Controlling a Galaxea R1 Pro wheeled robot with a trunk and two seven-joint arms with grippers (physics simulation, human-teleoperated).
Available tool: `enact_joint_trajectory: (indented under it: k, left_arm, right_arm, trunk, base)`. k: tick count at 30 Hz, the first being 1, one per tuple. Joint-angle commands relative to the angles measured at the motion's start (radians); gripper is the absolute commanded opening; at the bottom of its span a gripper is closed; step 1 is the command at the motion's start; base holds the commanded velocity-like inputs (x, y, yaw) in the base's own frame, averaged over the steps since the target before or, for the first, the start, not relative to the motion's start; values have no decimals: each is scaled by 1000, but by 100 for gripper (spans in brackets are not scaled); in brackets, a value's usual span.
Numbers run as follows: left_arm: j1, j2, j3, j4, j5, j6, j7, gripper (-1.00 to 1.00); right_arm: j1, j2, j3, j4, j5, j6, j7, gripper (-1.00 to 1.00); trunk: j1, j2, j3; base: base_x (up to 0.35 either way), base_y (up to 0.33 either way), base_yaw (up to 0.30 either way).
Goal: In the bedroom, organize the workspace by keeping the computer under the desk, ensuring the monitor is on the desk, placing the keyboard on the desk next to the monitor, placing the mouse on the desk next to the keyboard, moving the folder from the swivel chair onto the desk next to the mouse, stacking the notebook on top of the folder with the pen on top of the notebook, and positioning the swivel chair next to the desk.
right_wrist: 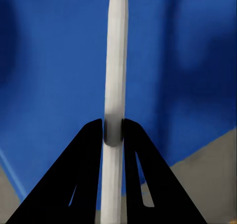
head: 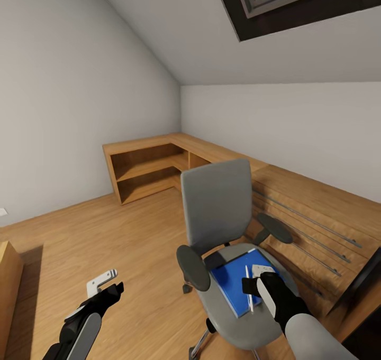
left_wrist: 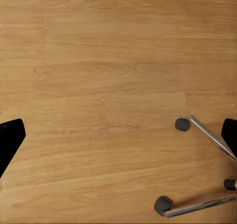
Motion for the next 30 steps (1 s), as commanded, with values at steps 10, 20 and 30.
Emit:
enact_joint_trajectory:
  k: [10,20,30]
  left_arm:
    - [-1,1,-6,9,7,1,10,100]
    - [-1,1,-6,21,7,1,12,100]
    - [-1,-1,-17,23,4,1,14,100]
  right_arm:
    - [36,1,-13,-244,-8,88,-3,-100]
    - [102,4,-39,-463,-9,249,-6,-100]
    - [131,59,-127,-615,-9,396,-6,-100]
  trunk:
    - [-39,70,30]
    - [-77,140,62]
    - [-115,210,93]
  base:
    - [-21,0,0]
    - [-286,0,0]
    - [-34,0,0]
